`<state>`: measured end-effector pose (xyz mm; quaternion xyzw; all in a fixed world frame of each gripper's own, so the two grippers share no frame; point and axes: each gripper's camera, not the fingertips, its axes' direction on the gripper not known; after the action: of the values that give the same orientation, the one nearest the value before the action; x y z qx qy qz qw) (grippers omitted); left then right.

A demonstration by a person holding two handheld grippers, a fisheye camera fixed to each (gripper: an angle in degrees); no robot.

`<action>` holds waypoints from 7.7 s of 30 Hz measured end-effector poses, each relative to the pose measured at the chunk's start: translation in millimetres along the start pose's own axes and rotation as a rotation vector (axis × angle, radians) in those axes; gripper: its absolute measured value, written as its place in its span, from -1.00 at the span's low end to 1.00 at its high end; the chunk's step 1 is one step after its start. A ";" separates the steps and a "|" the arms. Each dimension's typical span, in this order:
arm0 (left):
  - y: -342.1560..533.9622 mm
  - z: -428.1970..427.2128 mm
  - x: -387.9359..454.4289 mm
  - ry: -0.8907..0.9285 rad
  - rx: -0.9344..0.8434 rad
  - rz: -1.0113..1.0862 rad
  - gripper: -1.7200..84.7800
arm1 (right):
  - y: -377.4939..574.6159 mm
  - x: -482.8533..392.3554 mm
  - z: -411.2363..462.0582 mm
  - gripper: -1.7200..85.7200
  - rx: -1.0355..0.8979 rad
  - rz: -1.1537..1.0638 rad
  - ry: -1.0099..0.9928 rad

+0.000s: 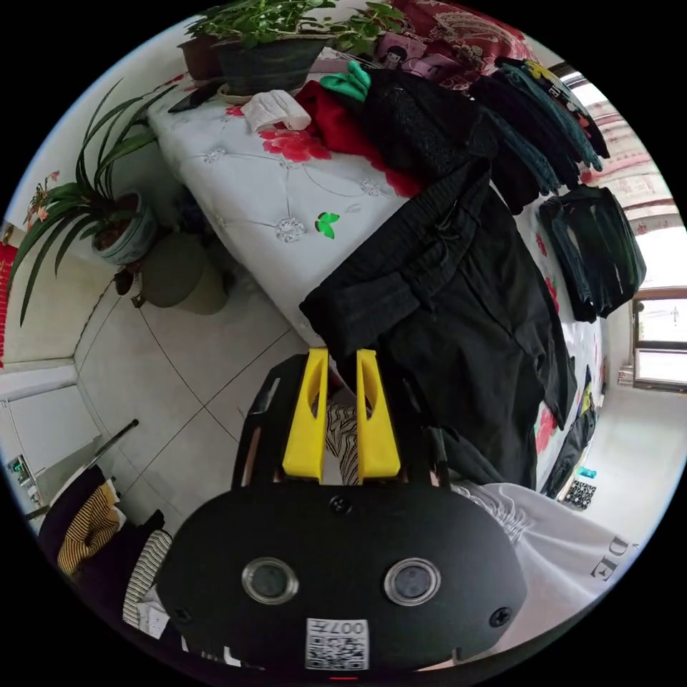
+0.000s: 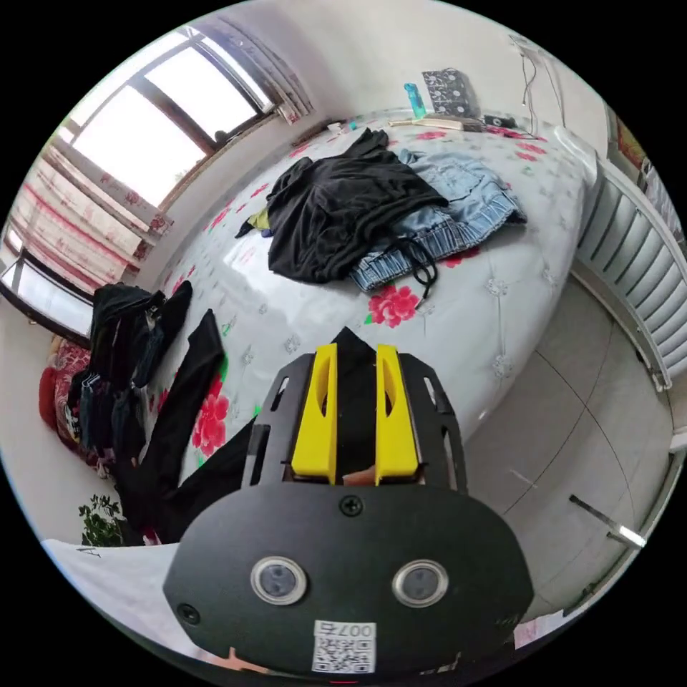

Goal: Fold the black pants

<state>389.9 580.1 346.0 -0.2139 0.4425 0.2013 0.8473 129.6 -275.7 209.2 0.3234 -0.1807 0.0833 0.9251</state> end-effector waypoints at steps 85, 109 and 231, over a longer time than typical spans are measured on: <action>16.3 26.9 -71.5 0.166 0.111 -0.176 -0.69 | 94.8 -8.2 71.0 -0.70 -0.359 0.080 -0.187; -36.2 -45.7 -30.8 0.840 0.358 0.031 -0.98 | -53.2 -33.7 -63.7 -0.96 0.041 0.120 -0.825; -214.8 259.5 587.8 0.482 -0.291 0.761 -0.80 | 137.0 -321.6 520.4 -0.76 -0.738 -0.634 -0.482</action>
<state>986.1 631.9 28.5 -0.1935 0.6405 0.5022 0.5478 -349.6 -508.3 539.7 0.0259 -0.2984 -0.3455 0.8893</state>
